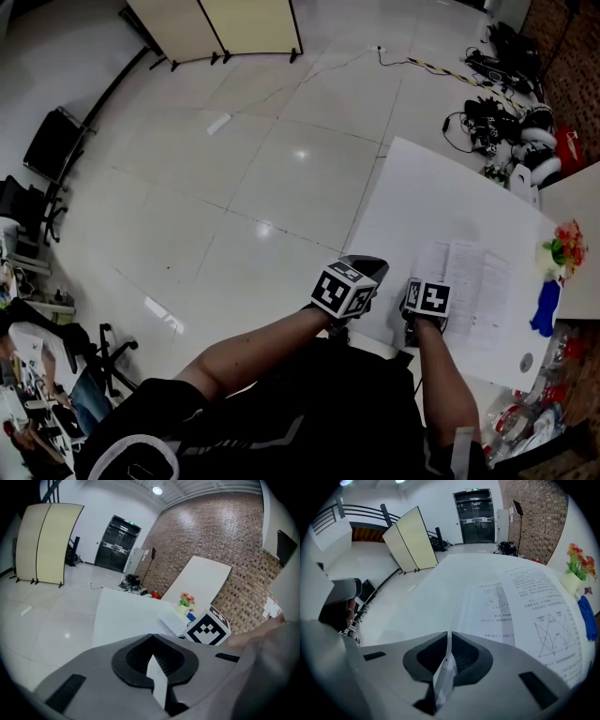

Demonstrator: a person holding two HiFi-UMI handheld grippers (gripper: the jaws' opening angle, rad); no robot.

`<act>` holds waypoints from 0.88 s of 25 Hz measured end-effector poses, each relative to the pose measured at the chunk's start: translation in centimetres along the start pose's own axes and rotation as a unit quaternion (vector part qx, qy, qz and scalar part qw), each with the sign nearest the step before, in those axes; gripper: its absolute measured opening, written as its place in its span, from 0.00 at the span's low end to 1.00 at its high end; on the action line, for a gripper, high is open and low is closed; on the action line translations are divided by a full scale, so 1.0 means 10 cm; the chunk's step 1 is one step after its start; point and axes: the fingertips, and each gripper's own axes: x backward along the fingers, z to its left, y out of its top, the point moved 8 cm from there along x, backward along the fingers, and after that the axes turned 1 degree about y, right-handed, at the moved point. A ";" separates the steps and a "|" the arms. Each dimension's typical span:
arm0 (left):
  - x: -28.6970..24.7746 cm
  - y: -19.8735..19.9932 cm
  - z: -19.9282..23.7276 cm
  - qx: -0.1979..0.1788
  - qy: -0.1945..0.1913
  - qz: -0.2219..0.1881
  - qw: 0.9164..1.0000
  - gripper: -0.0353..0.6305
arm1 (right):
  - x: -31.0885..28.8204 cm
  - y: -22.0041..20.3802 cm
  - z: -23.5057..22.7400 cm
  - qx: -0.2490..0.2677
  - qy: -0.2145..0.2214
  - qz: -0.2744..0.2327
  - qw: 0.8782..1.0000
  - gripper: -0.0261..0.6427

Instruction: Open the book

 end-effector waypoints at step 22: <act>-0.48 0.29 -0.54 -0.004 -0.037 -0.027 0.999 0.05 | 1.19 0.19 -0.54 -0.072 0.165 -0.251 0.951 0.06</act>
